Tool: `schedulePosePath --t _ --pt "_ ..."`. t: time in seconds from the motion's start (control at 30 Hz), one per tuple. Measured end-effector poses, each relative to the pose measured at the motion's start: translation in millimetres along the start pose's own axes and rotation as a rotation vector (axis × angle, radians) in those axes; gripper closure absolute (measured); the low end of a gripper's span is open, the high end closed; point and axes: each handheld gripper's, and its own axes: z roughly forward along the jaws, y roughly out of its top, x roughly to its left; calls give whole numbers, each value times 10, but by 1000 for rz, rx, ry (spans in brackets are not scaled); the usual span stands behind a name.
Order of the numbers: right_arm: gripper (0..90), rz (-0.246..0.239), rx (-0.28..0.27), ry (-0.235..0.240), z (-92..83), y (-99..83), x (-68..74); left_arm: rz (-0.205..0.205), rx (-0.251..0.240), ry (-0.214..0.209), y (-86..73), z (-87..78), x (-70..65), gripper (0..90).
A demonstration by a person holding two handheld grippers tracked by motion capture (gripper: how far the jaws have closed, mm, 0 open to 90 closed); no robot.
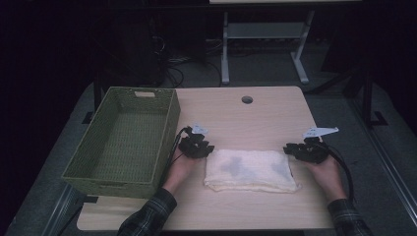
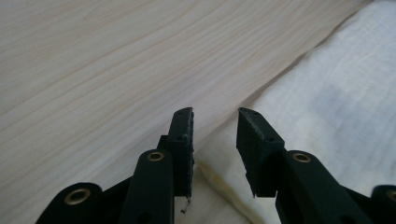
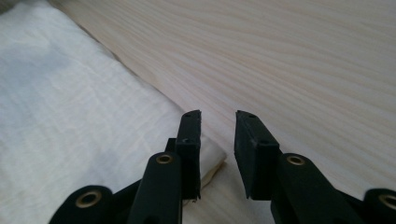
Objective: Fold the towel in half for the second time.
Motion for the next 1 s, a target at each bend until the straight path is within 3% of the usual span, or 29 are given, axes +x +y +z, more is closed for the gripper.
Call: schedulePosePath --t 0.2,0.4,0.53,0.77,0.87,1.0 --pt "697 5 51 -3 145 -26 -32 -18 14 5 -25 68 65 658" --pt "717 -3 61 -1 153 -36 -31 10 58 20 -49 155 49 666" --pt "772 -13 74 -2 139 -36 -14 36 65 13 -48 160 25 725" --pt "871 -12 79 26 139 -36 -11 46 75 -9 -42 157 14 867" --pt "877 4 74 17 129 -41 -35 22 64 12 -38 138 33 877" --pt "879 12 51 4 86 -34 -75 -1 10 22 -6 56 53 883"
